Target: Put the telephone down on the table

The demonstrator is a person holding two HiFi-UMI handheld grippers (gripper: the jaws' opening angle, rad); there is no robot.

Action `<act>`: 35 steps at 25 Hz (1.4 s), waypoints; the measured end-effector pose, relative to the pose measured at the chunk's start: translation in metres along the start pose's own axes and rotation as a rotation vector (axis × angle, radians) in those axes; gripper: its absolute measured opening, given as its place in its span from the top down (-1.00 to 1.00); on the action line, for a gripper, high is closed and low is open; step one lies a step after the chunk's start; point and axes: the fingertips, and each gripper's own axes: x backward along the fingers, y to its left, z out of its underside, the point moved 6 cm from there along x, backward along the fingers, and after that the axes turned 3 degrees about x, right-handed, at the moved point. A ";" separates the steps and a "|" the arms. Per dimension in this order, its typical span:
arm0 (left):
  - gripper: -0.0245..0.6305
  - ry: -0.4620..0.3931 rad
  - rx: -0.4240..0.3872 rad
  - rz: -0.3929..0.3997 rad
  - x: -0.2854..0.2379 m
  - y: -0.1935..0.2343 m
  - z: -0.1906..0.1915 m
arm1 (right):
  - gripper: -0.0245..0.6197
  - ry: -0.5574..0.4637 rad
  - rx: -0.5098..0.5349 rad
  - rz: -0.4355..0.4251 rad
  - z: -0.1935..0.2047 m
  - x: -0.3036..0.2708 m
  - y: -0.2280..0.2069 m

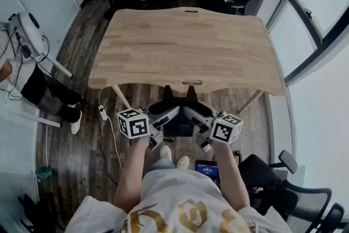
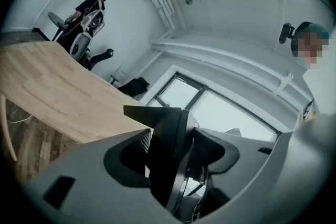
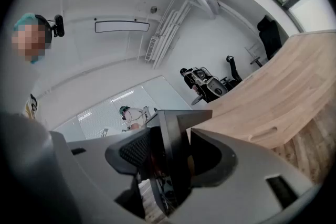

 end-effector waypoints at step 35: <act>0.19 -0.012 0.016 -0.010 -0.037 0.026 -0.020 | 0.22 0.030 0.027 -0.037 -0.029 -0.017 -0.042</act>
